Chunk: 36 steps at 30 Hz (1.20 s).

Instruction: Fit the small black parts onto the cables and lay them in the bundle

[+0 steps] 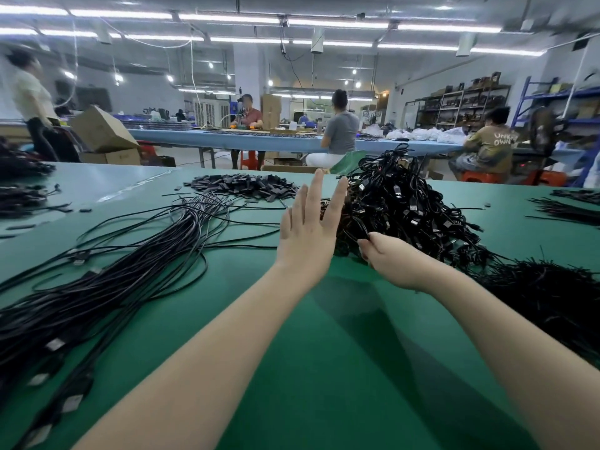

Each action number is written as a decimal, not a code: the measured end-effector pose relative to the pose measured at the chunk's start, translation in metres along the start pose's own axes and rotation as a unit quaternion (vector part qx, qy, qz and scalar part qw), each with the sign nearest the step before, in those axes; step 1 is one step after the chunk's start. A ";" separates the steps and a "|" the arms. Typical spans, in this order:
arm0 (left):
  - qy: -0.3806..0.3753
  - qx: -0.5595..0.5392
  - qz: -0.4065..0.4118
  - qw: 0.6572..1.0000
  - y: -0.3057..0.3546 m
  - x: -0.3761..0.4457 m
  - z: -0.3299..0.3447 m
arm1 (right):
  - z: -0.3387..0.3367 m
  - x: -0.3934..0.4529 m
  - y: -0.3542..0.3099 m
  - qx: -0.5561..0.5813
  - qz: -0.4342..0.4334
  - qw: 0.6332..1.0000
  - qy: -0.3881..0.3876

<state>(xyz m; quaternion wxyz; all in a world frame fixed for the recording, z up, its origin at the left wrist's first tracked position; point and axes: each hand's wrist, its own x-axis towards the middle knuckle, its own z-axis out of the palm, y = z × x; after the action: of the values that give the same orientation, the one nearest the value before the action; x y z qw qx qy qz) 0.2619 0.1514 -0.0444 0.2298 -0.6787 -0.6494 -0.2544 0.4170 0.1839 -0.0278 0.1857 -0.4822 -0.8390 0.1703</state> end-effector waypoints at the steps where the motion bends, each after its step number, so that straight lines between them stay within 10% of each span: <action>1: 0.053 0.018 0.018 0.998 -0.002 -0.005 0.003 | -0.003 0.001 0.001 -0.020 0.004 1.000 -0.020; 4: 0.150 0.100 0.125 0.976 -0.005 -0.020 0.016 | -0.004 0.005 0.000 -0.099 -0.024 0.991 -0.085; 10: 0.112 0.098 0.210 0.966 -0.006 -0.025 0.024 | -0.009 -0.002 0.002 -0.197 -0.101 0.963 -0.152; 16: -0.139 -0.089 0.127 0.978 0.024 -0.031 0.021 | -0.023 -0.017 0.030 -0.536 -0.294 0.791 0.021; 19: -0.138 -0.118 0.112 0.977 0.034 -0.033 0.024 | -0.026 -0.023 0.034 -0.561 -0.383 0.727 0.095; 27: -0.113 -0.148 -0.087 0.979 0.014 -0.037 0.034 | -0.108 -0.034 0.066 -0.497 0.110 0.853 -0.113; 36: -0.158 -0.238 -0.153 0.946 0.011 -0.033 0.034 | -0.113 -0.069 0.102 -0.493 0.132 0.854 -0.099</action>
<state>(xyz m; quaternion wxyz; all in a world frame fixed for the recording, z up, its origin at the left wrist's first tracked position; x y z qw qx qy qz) 0.2734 0.1471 -0.0912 -0.0855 -0.6379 -0.6941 -0.3225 0.5790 0.1844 0.0135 -0.1843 -0.5975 -0.7554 -0.1958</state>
